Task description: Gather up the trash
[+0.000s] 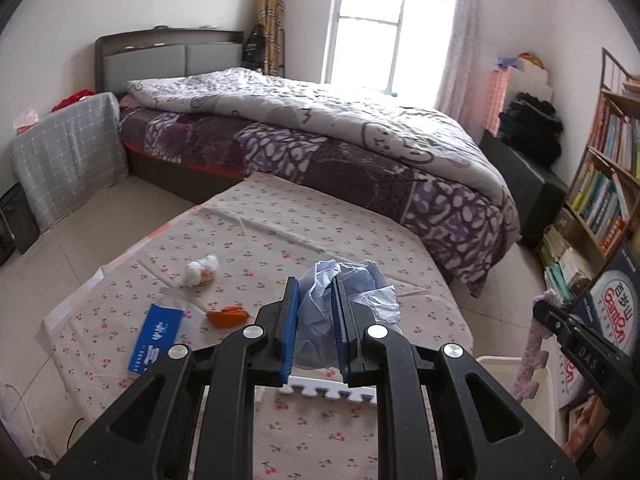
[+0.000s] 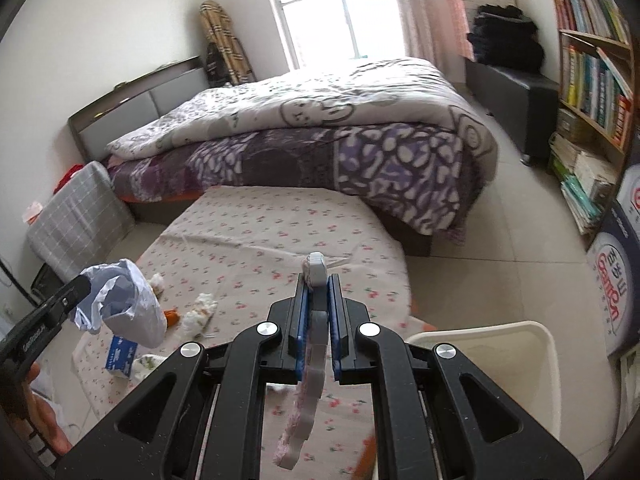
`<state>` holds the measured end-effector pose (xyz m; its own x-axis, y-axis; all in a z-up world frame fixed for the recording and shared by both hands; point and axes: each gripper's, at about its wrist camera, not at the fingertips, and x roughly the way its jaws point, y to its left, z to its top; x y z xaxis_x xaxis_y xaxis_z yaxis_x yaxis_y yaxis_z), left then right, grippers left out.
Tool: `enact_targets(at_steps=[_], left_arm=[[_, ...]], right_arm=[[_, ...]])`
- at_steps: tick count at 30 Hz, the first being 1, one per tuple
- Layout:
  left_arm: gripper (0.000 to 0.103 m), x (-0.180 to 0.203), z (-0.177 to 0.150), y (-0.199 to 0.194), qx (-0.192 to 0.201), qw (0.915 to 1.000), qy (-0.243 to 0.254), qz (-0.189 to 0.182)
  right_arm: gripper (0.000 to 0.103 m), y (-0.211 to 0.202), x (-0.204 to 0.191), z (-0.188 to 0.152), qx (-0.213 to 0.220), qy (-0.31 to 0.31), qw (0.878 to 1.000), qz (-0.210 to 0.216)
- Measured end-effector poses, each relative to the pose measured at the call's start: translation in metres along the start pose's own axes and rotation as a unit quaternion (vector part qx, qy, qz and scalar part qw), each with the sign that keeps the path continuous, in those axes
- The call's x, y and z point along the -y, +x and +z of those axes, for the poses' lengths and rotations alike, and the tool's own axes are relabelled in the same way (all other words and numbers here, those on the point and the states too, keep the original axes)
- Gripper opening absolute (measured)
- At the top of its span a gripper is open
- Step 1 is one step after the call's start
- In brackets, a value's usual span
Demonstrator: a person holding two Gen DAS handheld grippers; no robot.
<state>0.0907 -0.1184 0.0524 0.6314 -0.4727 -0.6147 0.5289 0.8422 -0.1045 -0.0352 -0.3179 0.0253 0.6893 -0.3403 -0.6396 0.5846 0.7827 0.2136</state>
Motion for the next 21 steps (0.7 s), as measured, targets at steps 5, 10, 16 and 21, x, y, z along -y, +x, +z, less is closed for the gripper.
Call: enact_targets(at_steps=[5,10,16,21], left_arm=[[0.017,0.026,-0.005,0.002,-0.003,0.9997,0.021,-0.014],[0.017,0.055,-0.015,0.007,-0.010,0.9983,0.049,-0.029],[0.017,0.086,-0.028,0.010,-0.022,0.9955,0.073,-0.057],[0.017,0.114,-0.038,0.013,-0.029,0.9920,0.094,-0.079]], right_arm=[[0.009,-0.003,0.030,0.001,-0.012,0.024,0.999,-0.031],[0.009,-0.002,0.064,0.001,-0.034,0.051,0.996,-0.064],[0.009,-0.005,0.095,-0.001,-0.045,0.070,0.992,-0.094],[0.009,-0.010,0.119,-0.001,-0.048,0.088,0.989,-0.111]])
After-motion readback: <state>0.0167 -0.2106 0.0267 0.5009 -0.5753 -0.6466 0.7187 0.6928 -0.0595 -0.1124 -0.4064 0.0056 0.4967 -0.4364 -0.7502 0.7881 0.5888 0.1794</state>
